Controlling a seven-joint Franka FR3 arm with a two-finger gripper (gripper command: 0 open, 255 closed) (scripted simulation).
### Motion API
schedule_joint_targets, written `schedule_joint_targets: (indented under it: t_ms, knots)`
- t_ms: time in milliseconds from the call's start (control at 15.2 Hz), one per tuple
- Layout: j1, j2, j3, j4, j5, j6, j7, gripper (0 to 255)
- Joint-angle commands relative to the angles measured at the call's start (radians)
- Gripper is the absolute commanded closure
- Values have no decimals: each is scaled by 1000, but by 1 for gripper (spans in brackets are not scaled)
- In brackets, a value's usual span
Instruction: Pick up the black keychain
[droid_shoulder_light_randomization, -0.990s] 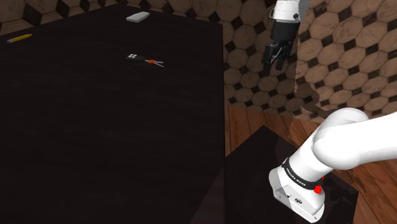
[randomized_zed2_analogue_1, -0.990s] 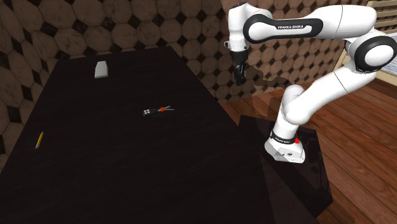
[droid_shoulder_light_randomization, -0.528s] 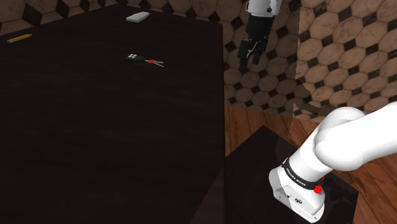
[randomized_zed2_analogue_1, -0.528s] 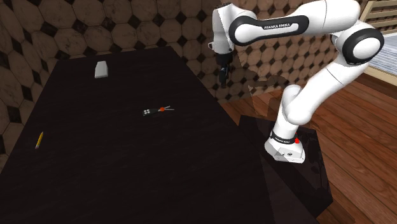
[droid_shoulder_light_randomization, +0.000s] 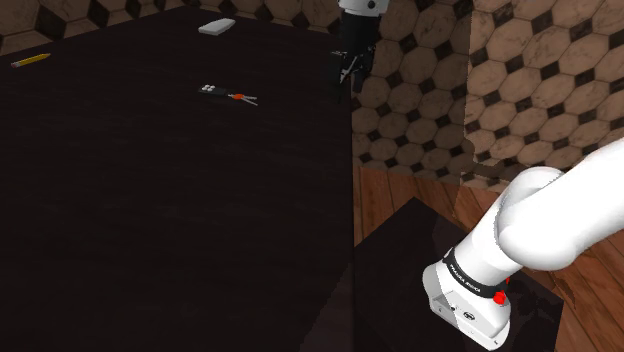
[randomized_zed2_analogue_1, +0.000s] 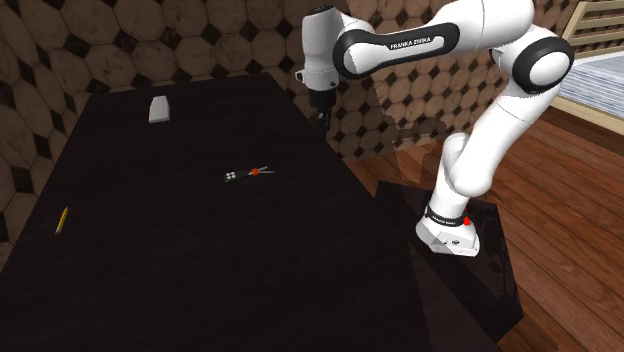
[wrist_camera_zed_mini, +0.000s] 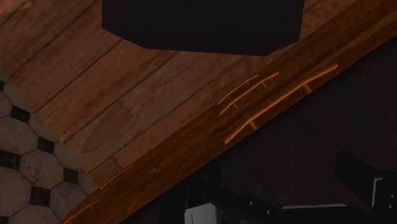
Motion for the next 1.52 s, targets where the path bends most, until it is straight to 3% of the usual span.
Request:
schedule_joint_targets:
  t_ms: [0, 594, 1056, 1122, 1452]
  knots:
    - [13, 57, 20, 58, 0, 15, 7, 0]
    - [75, 313, 108, 352, -41, 40, 47, 0]
    - [147, 537, 165, 652, -117, 4, 81, 0]
    - [154, 554, 168, 676, -123, -1, 83, 0]
    - [150, 541, 166, 591, -120, 72, 84, 0]
